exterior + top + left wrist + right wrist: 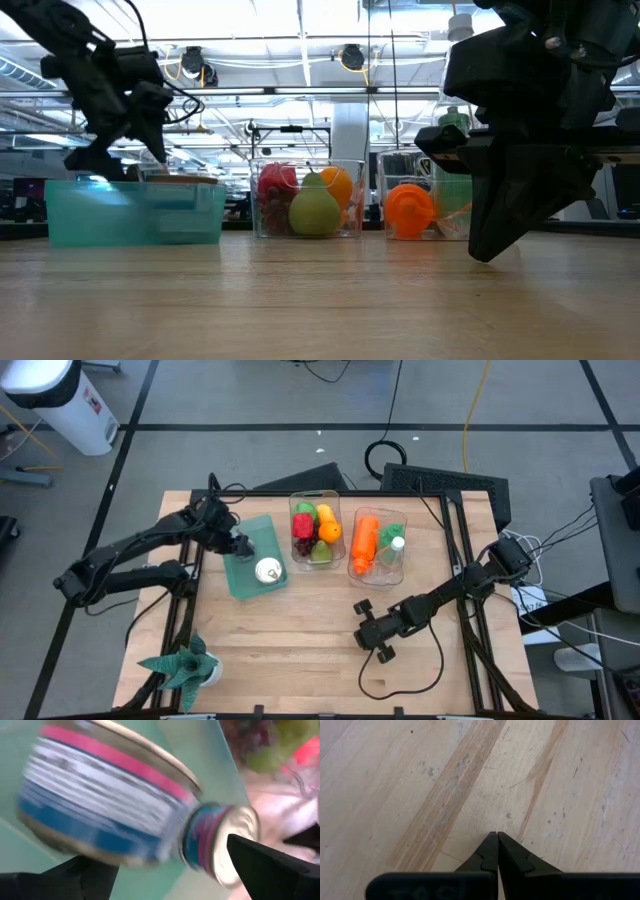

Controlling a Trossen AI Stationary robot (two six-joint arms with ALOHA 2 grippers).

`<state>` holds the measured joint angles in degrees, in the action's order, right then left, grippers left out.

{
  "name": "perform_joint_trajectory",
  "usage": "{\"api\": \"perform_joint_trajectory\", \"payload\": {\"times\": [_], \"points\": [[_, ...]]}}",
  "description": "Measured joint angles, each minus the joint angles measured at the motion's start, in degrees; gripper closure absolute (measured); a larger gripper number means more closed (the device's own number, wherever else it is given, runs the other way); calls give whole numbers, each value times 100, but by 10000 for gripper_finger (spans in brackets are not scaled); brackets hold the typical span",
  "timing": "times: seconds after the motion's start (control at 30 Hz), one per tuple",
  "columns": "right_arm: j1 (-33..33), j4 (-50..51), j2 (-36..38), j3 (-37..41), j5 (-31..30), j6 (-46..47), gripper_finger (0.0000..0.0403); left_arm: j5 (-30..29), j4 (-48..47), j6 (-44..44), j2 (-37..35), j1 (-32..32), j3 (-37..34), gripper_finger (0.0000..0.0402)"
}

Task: Pick & Place Food Item
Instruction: Stack the blue tuna can on top of the green tuna can in the green bin

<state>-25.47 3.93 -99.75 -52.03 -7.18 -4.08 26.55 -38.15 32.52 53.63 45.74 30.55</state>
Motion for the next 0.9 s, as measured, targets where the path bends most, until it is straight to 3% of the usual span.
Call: {"api": "perform_joint_trajectory", "payload": {"times": [0.3,0.47,0.6,0.67,0.83,0.9], "points": [[0,2,-2,0,26,42,403,107,-2063,-419,-3,-118,1177,40],[-1,19,-1,0,26,42,403,-315,-2966,-768,-8,-480,2118,39],[0,19,-2,0,26,42,403,-491,-2824,-1835,-7,-865,2854,45],[-1,21,-2,0,26,42,403,-900,-2786,-2440,-7,-1137,3143,51],[0,21,-2,0,24,42,403,-1465,-2331,-3421,145,-1820,3292,69],[0,28,-2,0,24,42,403,-1660,-2294,-4232,225,-2015,3263,77]]}}
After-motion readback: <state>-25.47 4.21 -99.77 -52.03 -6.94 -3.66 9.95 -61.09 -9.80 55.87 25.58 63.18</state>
